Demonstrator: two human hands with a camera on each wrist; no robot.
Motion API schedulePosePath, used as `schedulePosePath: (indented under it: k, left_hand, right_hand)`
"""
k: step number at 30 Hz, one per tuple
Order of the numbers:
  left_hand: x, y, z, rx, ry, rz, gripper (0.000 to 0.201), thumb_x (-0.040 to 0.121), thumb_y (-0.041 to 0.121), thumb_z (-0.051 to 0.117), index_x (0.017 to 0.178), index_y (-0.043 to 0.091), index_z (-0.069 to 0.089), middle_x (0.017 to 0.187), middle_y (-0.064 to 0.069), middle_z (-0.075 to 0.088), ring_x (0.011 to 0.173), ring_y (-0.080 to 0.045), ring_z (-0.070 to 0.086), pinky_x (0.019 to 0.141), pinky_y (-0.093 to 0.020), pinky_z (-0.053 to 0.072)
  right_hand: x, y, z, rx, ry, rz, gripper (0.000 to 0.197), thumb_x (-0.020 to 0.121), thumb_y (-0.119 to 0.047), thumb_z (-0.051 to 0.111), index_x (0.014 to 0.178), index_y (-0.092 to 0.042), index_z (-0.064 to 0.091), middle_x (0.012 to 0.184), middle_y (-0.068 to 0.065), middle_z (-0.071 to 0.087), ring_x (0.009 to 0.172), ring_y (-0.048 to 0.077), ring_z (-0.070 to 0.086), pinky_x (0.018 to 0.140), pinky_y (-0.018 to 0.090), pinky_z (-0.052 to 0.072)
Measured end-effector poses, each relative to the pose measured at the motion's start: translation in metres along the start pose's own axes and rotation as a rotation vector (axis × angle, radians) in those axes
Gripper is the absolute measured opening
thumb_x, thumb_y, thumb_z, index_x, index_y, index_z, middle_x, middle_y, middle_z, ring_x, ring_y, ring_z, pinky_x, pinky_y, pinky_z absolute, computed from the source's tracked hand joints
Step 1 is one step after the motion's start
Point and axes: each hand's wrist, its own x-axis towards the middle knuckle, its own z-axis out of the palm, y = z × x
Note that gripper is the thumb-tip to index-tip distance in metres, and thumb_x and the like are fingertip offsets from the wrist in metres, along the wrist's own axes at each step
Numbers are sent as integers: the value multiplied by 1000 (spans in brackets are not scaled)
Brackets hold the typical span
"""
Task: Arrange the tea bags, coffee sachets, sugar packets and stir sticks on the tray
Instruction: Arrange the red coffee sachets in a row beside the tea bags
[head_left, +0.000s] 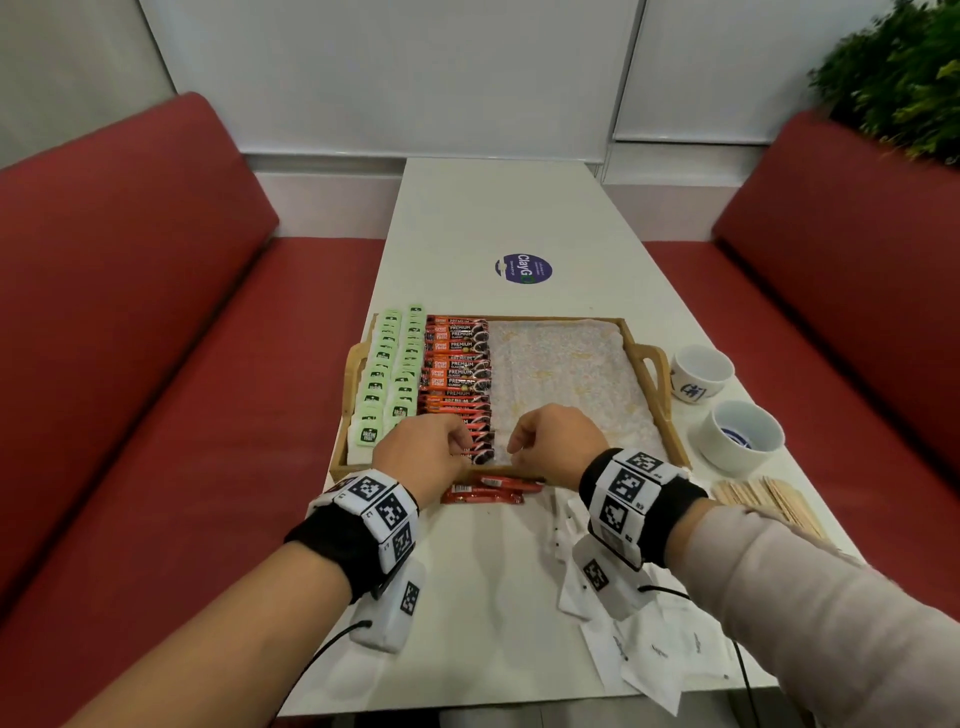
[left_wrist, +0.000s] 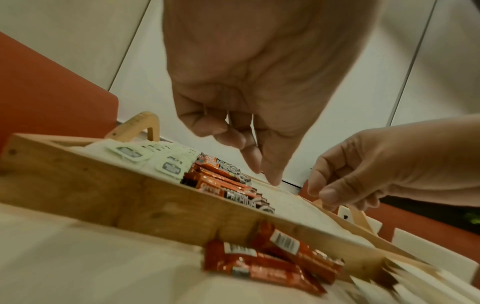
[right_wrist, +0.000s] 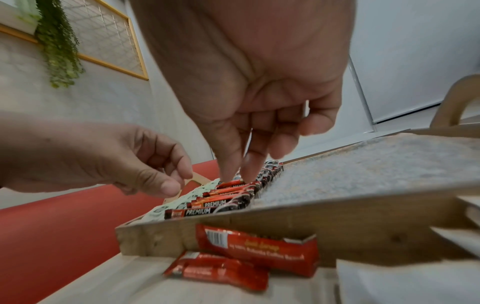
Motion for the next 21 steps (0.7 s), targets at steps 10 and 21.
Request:
schedulePosePath:
  k: [10, 21]
  left_hand:
    - [-21, 0, 26, 276, -95, 75, 27, 87, 30, 62, 112, 38, 65, 114, 9, 65, 109, -17, 58, 88, -33, 49]
    - [-32, -12, 37, 364, -162, 99, 28, 85, 32, 64, 113, 35, 66, 114, 6, 62, 113, -18, 51, 87, -34, 50]
  right_hand:
    - [-16, 6, 23, -330, 15, -14, 18, 85, -18, 61, 98, -21, 73, 96, 4, 70, 87, 25, 64, 76, 31, 53]
    - [-21, 5, 40, -592, -15, -80, 19, 91, -13, 48, 102, -14, 63, 100, 7, 65, 93, 26, 61, 71, 32, 39]
